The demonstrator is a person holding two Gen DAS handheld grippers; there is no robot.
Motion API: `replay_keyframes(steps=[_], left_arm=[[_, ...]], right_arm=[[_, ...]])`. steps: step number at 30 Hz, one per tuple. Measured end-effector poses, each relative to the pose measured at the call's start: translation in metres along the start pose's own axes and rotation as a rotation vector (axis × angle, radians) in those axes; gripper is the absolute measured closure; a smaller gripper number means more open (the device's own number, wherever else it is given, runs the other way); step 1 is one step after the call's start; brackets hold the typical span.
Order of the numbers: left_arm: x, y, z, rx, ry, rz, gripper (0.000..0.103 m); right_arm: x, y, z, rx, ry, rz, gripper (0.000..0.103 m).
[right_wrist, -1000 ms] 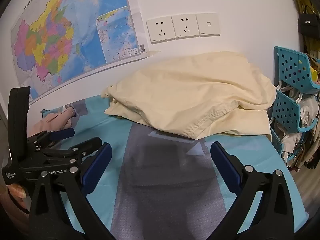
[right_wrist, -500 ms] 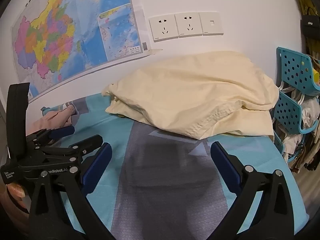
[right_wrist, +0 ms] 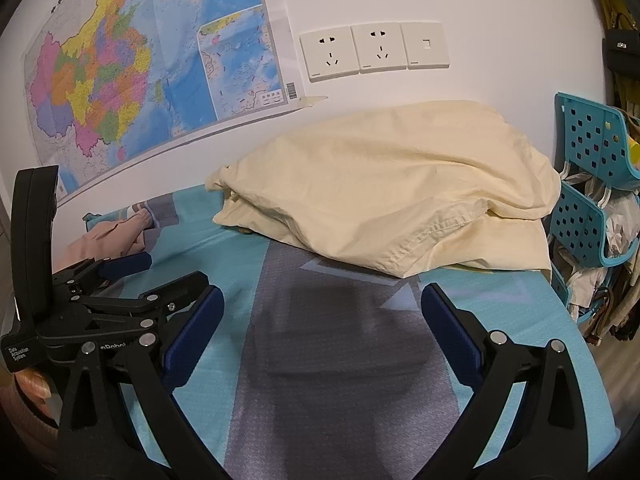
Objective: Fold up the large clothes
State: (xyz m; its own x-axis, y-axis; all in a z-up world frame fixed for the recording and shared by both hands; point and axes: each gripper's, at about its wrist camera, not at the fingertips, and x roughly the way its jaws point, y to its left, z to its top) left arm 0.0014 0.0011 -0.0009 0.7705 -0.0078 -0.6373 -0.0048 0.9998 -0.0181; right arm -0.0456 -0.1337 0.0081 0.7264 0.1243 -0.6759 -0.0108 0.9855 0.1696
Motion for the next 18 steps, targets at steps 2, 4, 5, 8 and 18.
replay_keyframes(steps=[2, 4, 5, 8, 18], left_arm=[[0.0001, 0.0000, -0.0006, 0.001, -0.002, 0.001, 0.007], [0.0000, 0.0001, -0.0005, 0.000, -0.001, 0.000, 0.007], [0.0002, 0.0002, -0.0007, 0.000, -0.002, 0.001, 0.007], [0.0004, 0.0001, -0.0005, 0.000, -0.002, 0.002, 0.007], [0.0008, 0.0005, -0.0004, -0.002, 0.001, 0.000, 0.007]], right_arm=[[0.0001, -0.0002, -0.0005, -0.002, -0.001, 0.000, 0.006], [0.0003, 0.0002, -0.0003, -0.002, -0.001, 0.001, 0.006], [0.0004, 0.0001, -0.0006, -0.002, -0.002, 0.003, 0.006], [0.0008, 0.0002, 0.0000, -0.001, 0.000, 0.002, 0.006], [0.0015, 0.0016, -0.0010, 0.000, -0.003, 0.004, 0.006]])
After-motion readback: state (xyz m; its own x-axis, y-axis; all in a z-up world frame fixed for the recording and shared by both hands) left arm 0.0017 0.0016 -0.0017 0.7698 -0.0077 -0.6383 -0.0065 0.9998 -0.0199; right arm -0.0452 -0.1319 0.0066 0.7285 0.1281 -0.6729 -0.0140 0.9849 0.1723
